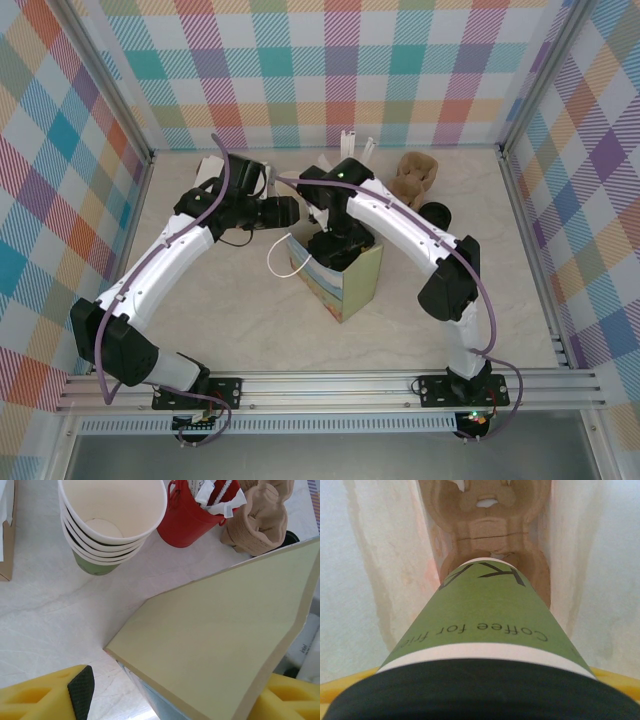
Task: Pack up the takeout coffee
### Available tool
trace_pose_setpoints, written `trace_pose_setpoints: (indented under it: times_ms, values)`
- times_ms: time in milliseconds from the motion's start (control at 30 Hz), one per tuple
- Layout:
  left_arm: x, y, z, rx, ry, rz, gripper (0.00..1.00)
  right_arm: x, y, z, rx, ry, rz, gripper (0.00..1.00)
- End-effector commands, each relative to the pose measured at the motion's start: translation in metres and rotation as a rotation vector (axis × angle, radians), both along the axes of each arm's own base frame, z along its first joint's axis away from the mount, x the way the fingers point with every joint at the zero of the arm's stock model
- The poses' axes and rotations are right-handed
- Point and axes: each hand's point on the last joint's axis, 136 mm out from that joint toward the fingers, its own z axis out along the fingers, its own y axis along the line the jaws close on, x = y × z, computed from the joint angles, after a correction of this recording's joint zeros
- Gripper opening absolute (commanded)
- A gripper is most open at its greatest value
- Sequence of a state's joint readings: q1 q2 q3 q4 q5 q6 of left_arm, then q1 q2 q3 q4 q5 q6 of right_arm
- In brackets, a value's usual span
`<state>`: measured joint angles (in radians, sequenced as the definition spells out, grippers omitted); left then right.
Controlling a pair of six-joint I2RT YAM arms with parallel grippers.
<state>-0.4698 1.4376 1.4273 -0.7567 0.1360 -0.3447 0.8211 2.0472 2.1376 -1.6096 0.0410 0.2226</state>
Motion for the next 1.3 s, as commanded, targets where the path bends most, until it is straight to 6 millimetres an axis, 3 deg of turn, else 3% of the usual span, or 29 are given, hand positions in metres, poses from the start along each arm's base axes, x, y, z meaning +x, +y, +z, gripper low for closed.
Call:
trace_pose_setpoints:
  times_ms: [0, 1267]
  values:
    - [-0.006, 0.004, 0.001, 0.004, 0.001, 0.01, 0.71, -0.019, -0.021, -0.003, -0.078, 0.101, 0.0, 0.84]
    - [-0.005, 0.003, -0.005, 0.002, 0.015, 0.011, 0.71, -0.009, -0.016, -0.038, -0.048, 0.062, -0.008, 0.84]
